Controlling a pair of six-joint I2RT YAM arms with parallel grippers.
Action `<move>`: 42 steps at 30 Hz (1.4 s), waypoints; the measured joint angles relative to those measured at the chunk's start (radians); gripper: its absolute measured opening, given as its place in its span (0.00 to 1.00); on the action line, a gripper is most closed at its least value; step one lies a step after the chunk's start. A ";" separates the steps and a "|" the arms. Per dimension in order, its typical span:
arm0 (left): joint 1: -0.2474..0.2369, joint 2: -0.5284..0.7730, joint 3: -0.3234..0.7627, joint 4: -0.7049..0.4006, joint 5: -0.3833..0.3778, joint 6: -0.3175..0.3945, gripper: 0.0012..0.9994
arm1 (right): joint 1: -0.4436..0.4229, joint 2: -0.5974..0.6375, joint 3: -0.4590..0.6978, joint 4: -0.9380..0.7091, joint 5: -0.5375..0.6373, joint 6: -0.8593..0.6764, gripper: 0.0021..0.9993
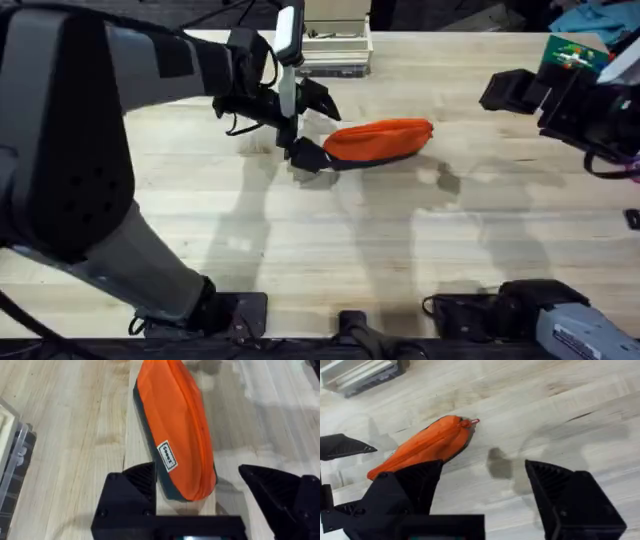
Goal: Unzip the bag, pick up the pens from the table one at a time and place them inside, then zip the bag closed.
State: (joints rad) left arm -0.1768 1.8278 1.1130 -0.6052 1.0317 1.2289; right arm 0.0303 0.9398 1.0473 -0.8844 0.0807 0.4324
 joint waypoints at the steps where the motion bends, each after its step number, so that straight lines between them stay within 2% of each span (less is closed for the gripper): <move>1: 0.000 0.000 0.000 0.000 0.000 0.000 0.99 | 0.000 0.000 0.000 -0.003 0.000 0.000 1.00; 10: 0.000 -0.005 0.000 -0.033 -0.002 0.000 1.00 | 0.000 0.000 0.000 -0.011 0.000 -0.002 1.00; 15: 0.001 -0.092 0.000 -0.034 -0.044 -0.030 1.00 | 0.000 -0.011 -0.002 -0.015 0.000 -0.048 1.00; 16: 0.001 -0.124 0.000 -0.035 -0.059 -0.049 1.00 | 0.000 -0.021 -0.002 -0.020 0.000 -0.061 1.00; 17: 0.001 -0.213 0.001 -0.042 -0.094 -0.109 1.00 | 0.000 -0.063 -0.002 -0.039 -0.001 -0.099 1.00; 24: 0.002 -0.403 0.001 -0.181 -0.221 -0.247 0.99 | 0.000 -0.166 -0.002 -0.087 -0.108 -0.236 1.00; 30: 0.002 -0.552 0.001 -0.305 -0.330 -0.372 1.00 | 0.000 -0.215 -0.002 -0.169 -0.161 -0.283 1.00; 37: 0.002 -0.716 0.001 -0.363 -0.424 -0.618 1.00 | 0.000 -0.266 -0.002 -0.238 -0.179 -0.296 1.00; 42: 0.003 -0.812 0.001 -0.416 -0.447 -0.760 1.00 | 0.000 -0.298 -0.002 -0.240 -0.179 -0.299 1.00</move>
State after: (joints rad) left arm -0.1741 1.0157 1.1141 -1.0216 0.5843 0.4690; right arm 0.0303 0.6420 1.0454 -1.1244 -0.0986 0.1332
